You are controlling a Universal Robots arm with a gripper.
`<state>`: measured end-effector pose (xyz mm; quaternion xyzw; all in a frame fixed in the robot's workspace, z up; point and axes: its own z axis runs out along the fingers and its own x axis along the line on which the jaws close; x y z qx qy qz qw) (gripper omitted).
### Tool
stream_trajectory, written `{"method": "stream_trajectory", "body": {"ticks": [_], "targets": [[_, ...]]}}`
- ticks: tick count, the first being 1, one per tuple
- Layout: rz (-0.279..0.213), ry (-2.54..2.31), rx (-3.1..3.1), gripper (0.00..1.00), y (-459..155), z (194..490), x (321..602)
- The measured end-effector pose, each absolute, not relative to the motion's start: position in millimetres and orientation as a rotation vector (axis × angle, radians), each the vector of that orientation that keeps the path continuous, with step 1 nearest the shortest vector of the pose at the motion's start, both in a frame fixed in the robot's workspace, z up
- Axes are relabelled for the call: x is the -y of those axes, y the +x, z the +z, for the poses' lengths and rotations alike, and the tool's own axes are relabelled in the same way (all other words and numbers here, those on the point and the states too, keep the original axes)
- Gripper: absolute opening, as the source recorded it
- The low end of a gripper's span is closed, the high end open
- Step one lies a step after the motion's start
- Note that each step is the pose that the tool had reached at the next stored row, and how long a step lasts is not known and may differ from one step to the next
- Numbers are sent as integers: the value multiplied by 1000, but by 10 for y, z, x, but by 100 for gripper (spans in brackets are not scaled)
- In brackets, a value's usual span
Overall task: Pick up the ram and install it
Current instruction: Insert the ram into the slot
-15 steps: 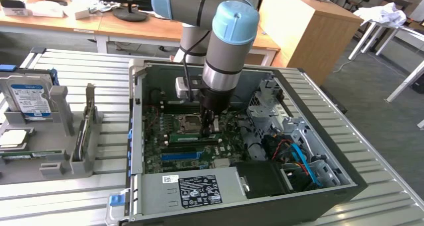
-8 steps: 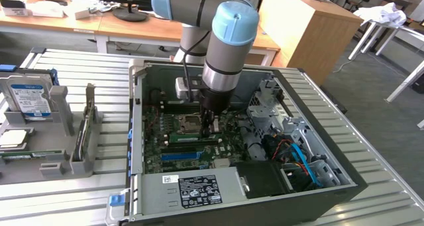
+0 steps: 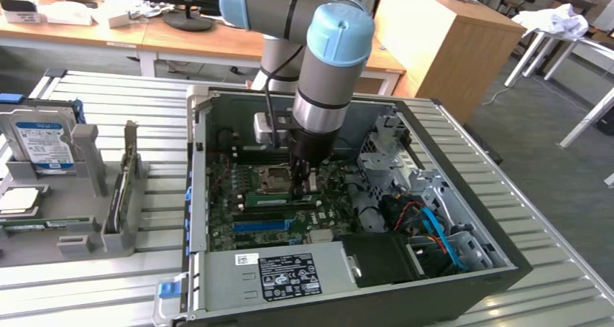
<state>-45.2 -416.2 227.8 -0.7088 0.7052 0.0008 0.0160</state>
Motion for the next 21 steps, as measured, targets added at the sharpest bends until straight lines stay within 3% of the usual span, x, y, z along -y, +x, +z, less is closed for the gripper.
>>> {"method": "stream_trajectory", "body": {"ticks": [21], "targets": [[3,-2214,-2184,12,-451,2221,4162]]}}
